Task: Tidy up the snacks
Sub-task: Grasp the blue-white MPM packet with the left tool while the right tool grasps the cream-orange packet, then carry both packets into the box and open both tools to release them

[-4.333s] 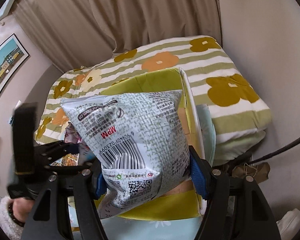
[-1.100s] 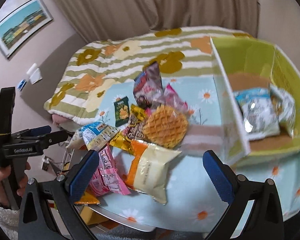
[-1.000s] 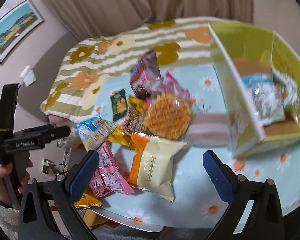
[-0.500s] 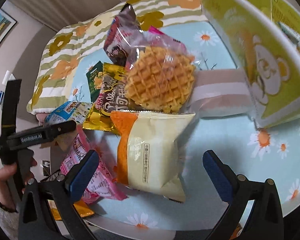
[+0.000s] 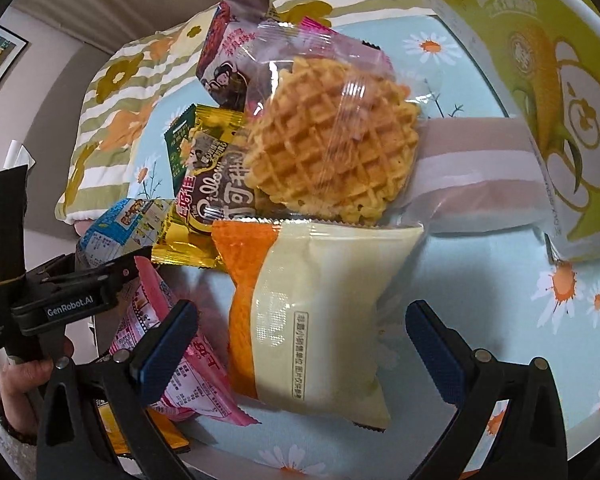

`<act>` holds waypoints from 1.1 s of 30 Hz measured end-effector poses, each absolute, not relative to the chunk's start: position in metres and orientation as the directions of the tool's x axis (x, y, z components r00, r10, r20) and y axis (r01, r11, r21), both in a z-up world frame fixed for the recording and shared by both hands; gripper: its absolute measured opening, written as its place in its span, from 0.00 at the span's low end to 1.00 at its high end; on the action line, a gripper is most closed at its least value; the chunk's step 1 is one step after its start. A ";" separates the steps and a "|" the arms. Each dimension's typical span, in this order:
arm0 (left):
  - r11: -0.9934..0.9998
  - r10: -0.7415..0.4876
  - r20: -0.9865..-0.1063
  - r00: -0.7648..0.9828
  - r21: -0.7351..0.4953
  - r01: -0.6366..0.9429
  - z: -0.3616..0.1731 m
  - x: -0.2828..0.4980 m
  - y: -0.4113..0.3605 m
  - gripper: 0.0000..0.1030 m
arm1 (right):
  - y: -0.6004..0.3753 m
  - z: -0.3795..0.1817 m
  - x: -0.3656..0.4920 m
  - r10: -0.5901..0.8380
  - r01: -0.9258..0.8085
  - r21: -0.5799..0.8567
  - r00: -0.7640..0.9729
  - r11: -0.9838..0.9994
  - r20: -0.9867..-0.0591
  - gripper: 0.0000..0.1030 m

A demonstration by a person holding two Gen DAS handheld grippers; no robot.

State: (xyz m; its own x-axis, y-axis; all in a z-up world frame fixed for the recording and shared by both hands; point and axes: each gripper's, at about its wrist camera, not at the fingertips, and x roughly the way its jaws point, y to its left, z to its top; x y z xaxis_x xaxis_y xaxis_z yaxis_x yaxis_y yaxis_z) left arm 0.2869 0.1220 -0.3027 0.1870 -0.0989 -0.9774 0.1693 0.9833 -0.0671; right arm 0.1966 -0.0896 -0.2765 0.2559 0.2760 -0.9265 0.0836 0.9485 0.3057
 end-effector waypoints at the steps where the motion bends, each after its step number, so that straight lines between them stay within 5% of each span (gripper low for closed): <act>1: 0.983 -0.102 -0.977 0.188 -0.070 0.170 -0.302 0.287 0.123 0.84 | -0.088 -0.276 0.198 0.275 0.084 0.305 0.256 0.949 -0.927 1.00; 11: 0.983 -0.130 -0.964 0.231 -0.096 0.155 -0.282 0.287 0.130 0.80 | -0.088 -0.285 0.198 0.288 0.124 0.322 0.236 0.939 -0.928 0.99; 22: 0.979 -0.157 -0.945 0.286 -0.112 0.169 -0.254 0.287 0.128 0.80 | -0.089 -0.290 0.191 0.270 0.145 0.307 0.230 0.941 -0.935 0.61; 33: 0.971 -0.198 -0.917 0.346 -0.136 0.195 -0.220 0.276 0.127 0.80 | -0.107 -0.252 0.169 0.220 0.161 0.283 0.326 0.946 -0.919 0.59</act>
